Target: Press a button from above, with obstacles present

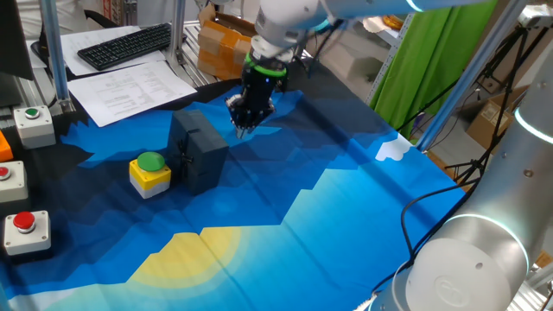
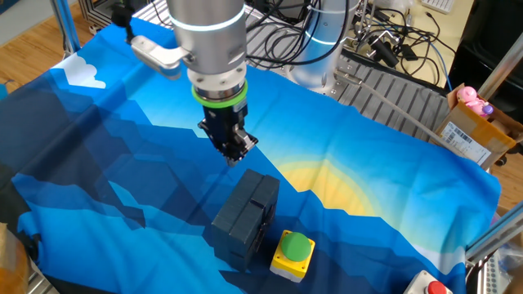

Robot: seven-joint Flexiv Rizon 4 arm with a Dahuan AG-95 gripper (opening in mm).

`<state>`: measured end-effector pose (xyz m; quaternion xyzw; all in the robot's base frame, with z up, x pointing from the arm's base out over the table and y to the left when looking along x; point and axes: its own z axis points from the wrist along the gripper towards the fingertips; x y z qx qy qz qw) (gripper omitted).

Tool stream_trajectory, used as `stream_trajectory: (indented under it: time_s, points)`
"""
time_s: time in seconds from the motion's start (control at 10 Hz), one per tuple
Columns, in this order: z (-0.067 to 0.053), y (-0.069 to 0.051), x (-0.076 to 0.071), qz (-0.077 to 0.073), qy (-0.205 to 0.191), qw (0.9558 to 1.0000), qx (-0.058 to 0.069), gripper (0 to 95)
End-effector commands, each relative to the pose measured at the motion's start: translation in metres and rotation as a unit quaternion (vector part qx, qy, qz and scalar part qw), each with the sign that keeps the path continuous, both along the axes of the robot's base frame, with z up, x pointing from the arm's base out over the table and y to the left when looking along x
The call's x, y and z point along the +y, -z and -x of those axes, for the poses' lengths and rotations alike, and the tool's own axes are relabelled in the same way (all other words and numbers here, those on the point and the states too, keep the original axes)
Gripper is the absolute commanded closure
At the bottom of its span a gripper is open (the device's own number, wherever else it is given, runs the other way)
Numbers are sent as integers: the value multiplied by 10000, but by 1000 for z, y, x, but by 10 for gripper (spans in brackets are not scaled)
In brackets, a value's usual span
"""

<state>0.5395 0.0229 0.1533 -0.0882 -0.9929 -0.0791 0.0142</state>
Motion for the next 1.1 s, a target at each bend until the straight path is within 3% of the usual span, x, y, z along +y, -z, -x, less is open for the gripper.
stream_trajectory:
  time_s: [0.1, 0.6, 0.8, 1.1]
  points:
    - [2, 0, 0, 19, -16, 10000, -79, 950]
    - [0, -3, 2, 2, -21, 10000, -10, 950]
    - [-5, -13, 12, 5, 6, 9999, 132, 950]
    - [-9, -36, 37, -8, 195, 9993, 317, 950]
